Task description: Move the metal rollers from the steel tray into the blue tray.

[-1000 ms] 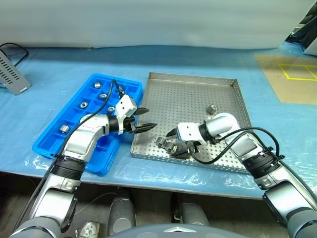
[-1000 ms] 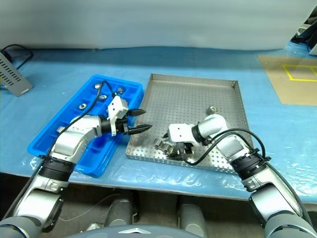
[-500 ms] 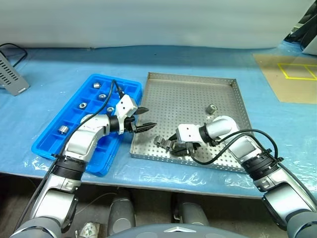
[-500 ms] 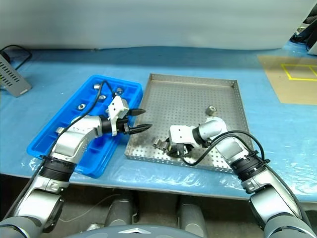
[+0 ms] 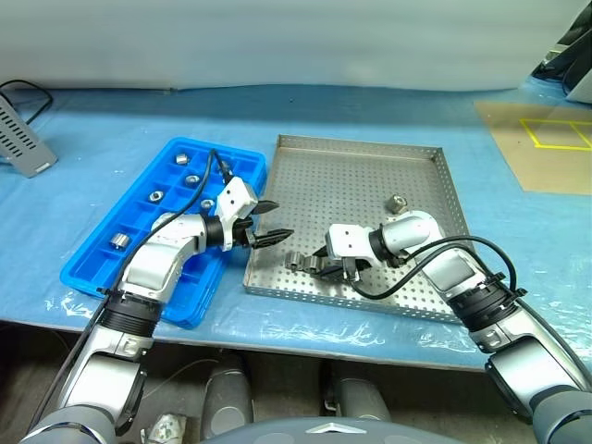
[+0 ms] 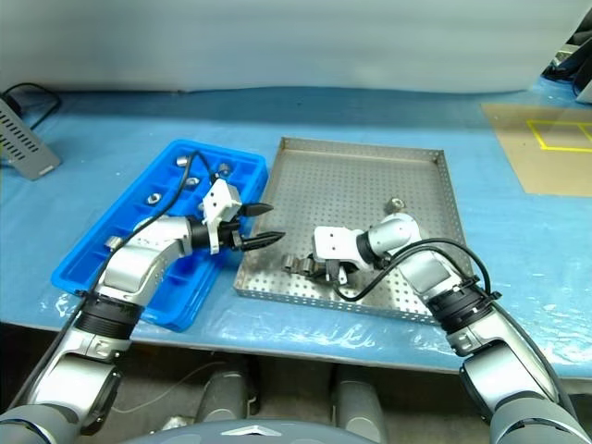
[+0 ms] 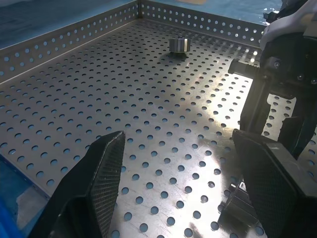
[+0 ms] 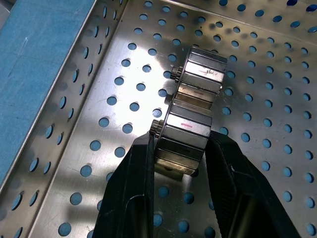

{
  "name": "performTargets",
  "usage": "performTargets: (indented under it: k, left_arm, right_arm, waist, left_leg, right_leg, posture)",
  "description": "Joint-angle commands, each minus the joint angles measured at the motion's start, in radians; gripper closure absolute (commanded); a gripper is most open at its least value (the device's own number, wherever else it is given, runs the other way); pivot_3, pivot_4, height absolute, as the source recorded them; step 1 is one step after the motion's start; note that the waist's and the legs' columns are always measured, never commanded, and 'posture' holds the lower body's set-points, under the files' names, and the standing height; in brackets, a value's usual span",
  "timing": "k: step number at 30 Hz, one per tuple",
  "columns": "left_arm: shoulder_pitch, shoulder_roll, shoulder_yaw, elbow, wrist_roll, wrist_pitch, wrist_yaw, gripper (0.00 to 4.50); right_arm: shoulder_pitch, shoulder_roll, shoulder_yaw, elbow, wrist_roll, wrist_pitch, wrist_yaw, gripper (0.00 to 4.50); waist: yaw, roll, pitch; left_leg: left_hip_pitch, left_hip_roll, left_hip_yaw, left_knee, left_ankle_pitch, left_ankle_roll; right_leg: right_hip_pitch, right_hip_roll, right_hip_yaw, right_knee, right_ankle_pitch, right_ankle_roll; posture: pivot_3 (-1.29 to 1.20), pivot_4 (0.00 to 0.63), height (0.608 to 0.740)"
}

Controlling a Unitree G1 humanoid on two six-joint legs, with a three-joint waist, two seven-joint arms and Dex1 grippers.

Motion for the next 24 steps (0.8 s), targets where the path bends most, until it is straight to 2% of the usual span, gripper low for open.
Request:
performTargets:
  k: [1, 7, 9, 13, 16, 22, 24]
  left_arm:
    - [-0.005, 0.001, 0.012, -0.016, 0.000, -0.010, 0.001, 0.80]
    - [-0.004, 0.001, 0.012, -0.024, -0.001, -0.006, 0.003, 0.80]
    - [-0.005, 0.002, 0.013, -0.026, -0.001, -0.008, 0.004, 0.80]
    - [-0.019, 0.009, 0.034, -0.036, -0.027, 0.000, -0.014, 0.80]
    - [-0.030, 0.025, 0.106, -0.113, -0.186, 0.090, -0.093, 0.80]
    - [-0.098, 0.055, 0.126, -0.051, -0.189, 0.077, -0.132, 0.80]
    - [-0.109, 0.062, 0.101, -0.026, -0.190, 0.121, -0.156, 0.49]
  right_arm:
    - [-0.008, 0.004, -0.035, -0.005, 0.002, -0.016, -0.031, 3.41]
    - [-0.015, 0.030, -0.060, -0.003, 0.047, 0.013, -0.042, 3.41]
    - [-0.029, 0.069, -0.105, 0.005, 0.095, 0.128, -0.079, 3.41]
    - [0.014, 0.043, -0.183, -0.099, 0.255, 0.359, -0.006, 3.41]
    - [0.052, 0.010, -0.238, -0.155, 0.349, 0.491, 0.008, 3.41]
    - [0.108, -0.032, -0.250, -0.193, 0.362, 0.497, -0.022, 3.41]
    - [0.109, -0.028, -0.249, -0.197, 0.362, 0.493, -0.039, 3.41]
  waist:
    - [0.000, 0.000, 0.000]
    - [0.000, 0.000, 0.000]
    - [0.000, 0.000, 0.000]
    - [0.004, 0.000, 0.000]
    - [0.007, 0.000, 0.000]
    - [0.005, 0.000, 0.000]
    - [0.000, 0.001, 0.000]
  left_leg:
    - [0.000, 0.000, 0.000, 0.000, 0.000, 0.000]
    - [0.000, 0.000, 0.000, 0.000, 0.000, 0.000]
    - [0.000, 0.000, 0.000, 0.000, 0.000, 0.000]
    - [-0.001, 0.000, 0.000, 0.000, 0.000, 0.000]
    - [-0.001, 0.000, 0.000, -0.001, 0.000, 0.000]
    - [0.000, 0.000, 0.000, -0.001, 0.000, -0.001]
    - [0.001, -0.001, 0.001, -0.001, 0.000, -0.001]
  right_leg:
    - [0.000, 0.000, 0.000, 0.000, 0.000, 0.000]
    - [0.000, 0.000, 0.000, 0.000, 0.000, 0.000]
    - [0.000, 0.000, 0.000, 0.000, 0.000, 0.000]
    - [-0.001, 0.000, 0.000, 0.000, 0.000, 0.000]
    - [-0.001, 0.000, 0.000, -0.001, 0.000, 0.000]
    - [0.000, 0.000, 0.000, -0.001, 0.000, 0.000]
    - [0.000, 0.000, 0.001, -0.001, 0.000, 0.000]
  posture:
    - [-0.16, 0.150, 0.740]
    - [-0.16, 0.150, 0.740]
    - [-0.16, 0.150, 0.740]
    - [-0.15, 0.150, 0.740]
    - [-0.15, 0.150, 0.740]
    - [-0.17, 0.150, 0.740]
    - [-0.17, 0.150, 0.740]
